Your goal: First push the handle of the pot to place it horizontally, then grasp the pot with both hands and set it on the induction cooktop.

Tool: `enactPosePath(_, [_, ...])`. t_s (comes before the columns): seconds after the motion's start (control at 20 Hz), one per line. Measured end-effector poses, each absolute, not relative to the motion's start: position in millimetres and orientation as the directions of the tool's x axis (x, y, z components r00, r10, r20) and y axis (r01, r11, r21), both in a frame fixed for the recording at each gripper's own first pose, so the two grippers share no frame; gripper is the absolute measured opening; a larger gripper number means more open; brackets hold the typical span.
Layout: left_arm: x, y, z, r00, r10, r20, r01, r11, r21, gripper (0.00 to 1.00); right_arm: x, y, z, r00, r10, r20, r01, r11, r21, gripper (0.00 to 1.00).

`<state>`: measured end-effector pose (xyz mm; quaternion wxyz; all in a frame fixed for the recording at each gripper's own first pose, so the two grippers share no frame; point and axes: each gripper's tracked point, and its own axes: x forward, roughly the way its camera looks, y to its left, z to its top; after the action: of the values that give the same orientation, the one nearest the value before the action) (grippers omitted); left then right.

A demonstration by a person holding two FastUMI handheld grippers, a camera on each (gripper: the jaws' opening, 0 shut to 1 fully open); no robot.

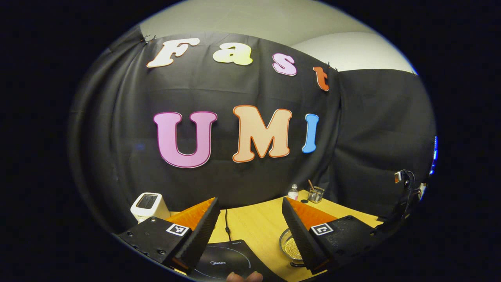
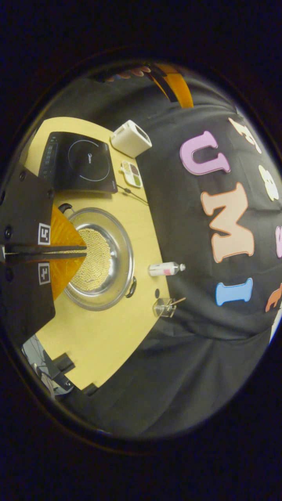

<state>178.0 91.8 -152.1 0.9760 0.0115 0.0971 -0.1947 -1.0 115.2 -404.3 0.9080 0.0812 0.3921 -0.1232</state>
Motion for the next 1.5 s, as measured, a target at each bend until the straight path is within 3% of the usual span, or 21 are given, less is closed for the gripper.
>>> enactPosePath(0.3, [197.6,91.3,-179.7,0.873,-0.435,-0.221,0.429,0.900,-0.079,0.97,-23.9,141.9,-456.9,0.518,-0.172,-0.838,0.333,0.943,0.013,0.02])
enactPosePath(0.75, [202.8,126.2,-201.1,0.880,-0.411,-0.237,0.393,0.911,-0.123,0.97,-40.6,162.1,-525.1,0.336,-0.190,-0.923,0.337,0.939,-0.071,0.00])
enactPosePath(1.5, [199.3,178.6,-211.4,0.919,-0.304,-0.252,0.292,0.953,-0.085,0.97,4.1,200.4,-548.0,0.315,-0.105,-0.943,0.323,0.946,0.002,0.03])
